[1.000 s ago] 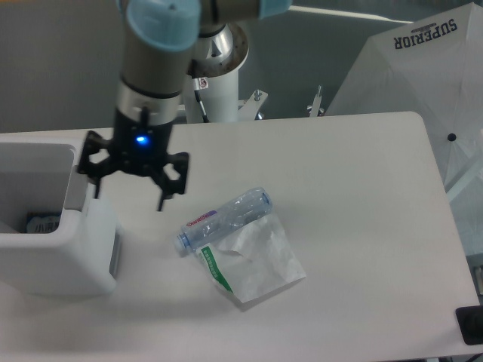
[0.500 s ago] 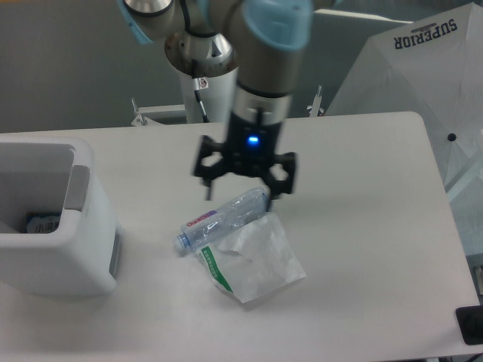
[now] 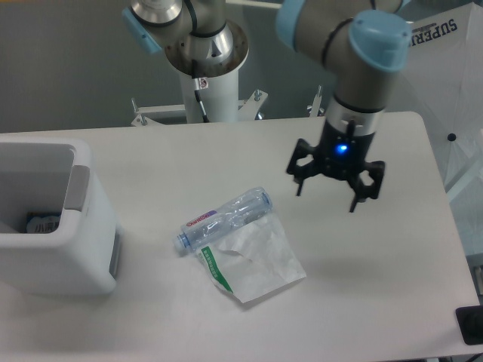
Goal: Open the trash can
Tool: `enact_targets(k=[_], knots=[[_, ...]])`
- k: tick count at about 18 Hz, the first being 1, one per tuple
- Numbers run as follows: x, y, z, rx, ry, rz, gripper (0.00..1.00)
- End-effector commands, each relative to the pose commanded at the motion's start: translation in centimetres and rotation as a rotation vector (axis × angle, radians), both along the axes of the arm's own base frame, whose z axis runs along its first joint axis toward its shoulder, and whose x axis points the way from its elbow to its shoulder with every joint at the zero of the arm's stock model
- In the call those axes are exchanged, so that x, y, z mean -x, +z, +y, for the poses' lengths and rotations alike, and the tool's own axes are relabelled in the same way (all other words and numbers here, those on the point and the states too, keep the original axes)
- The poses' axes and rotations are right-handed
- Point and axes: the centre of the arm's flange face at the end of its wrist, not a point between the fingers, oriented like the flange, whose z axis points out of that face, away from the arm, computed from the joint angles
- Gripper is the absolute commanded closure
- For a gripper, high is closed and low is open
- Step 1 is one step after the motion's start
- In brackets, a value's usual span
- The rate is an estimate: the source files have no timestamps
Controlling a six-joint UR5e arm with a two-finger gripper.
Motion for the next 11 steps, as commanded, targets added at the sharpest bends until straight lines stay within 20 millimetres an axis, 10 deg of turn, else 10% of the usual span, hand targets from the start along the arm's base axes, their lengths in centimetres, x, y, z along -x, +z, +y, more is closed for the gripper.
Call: enact_targets(k=[11], knots=[[5.0, -5.4, -1.7, 0.166, -0.002, 0.106, 0.00]])
